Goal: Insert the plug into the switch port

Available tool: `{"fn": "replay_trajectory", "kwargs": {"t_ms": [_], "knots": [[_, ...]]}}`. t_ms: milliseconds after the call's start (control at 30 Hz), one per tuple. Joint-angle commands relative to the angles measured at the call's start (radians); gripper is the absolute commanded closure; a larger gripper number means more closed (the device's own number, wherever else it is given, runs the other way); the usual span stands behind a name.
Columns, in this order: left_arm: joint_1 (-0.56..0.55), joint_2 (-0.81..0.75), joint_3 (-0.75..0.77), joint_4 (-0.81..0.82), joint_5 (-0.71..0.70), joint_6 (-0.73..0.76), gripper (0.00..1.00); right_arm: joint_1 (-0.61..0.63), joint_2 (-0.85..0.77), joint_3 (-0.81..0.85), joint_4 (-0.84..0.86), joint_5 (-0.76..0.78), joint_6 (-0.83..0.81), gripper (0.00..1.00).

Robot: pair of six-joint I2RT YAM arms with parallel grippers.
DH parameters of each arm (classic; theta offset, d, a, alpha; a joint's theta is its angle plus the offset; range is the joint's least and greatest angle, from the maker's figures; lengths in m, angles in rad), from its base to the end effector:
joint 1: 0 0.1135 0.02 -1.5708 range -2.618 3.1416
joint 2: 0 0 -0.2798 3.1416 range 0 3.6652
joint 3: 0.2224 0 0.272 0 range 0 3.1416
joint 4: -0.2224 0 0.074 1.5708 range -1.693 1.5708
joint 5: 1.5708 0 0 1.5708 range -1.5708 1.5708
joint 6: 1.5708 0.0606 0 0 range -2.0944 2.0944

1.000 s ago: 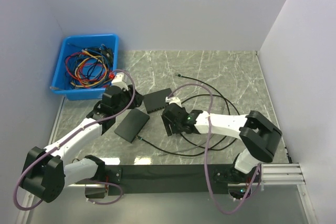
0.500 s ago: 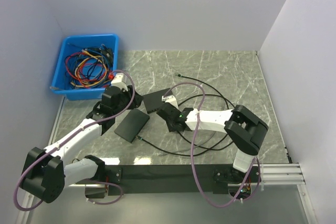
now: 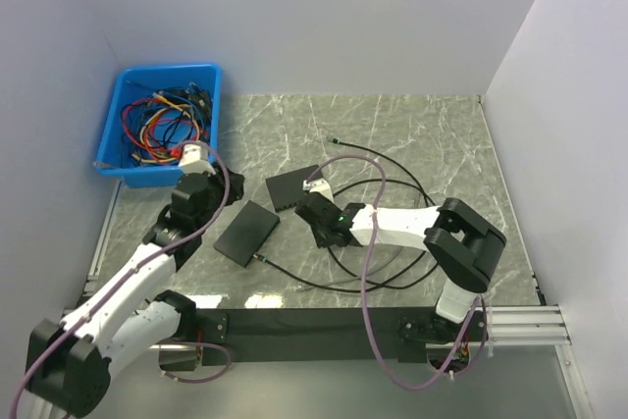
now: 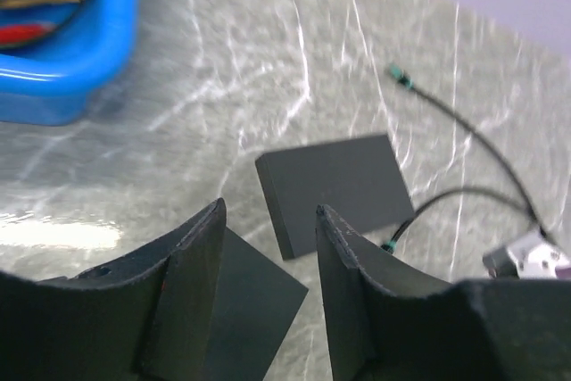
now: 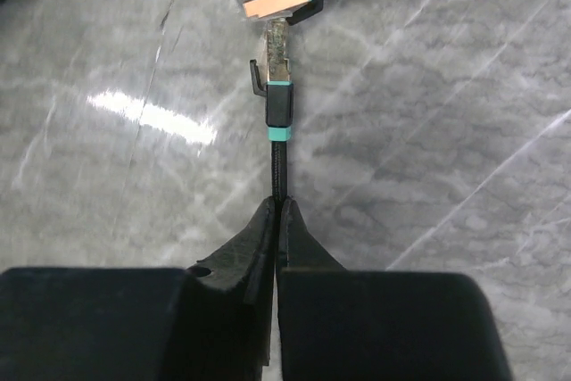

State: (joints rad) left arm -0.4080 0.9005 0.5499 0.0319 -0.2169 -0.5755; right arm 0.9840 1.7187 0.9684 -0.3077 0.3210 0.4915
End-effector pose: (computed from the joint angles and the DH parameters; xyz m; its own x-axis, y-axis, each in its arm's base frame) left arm 0.2277 -0.0842 0.2563 -0.3501 -0.4277 -0.8334 0.0112 0.8877 -0.4603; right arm 0.2157 0.2898 0.1386 -0.7578 -0.3309 -0.5623 -0.3934 0.9193 -0.0108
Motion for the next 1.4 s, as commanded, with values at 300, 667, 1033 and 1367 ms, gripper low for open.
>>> {"fn": "replay_trajectory", "kwargs": {"t_ms": [300,667,1033,1367], "knots": [[0.006,-0.176,-0.031,0.022,-0.006,-0.053,0.48,0.015,-0.453,-0.152,0.079,-0.137,-0.031,1.00],[-0.014,-0.097,-0.125,0.425,0.574,-0.082,0.46,-0.057,-0.752,-0.371,0.358,-0.450,-0.008,1.00],[-0.149,0.008,-0.159,0.669,0.702,-0.118,0.45,-0.064,-0.765,-0.389,0.421,-0.554,0.013,1.00],[-0.153,-0.003,-0.212,0.734,0.732,-0.132,0.44,-0.082,-0.771,-0.387,0.459,-0.596,0.038,1.00]]}}
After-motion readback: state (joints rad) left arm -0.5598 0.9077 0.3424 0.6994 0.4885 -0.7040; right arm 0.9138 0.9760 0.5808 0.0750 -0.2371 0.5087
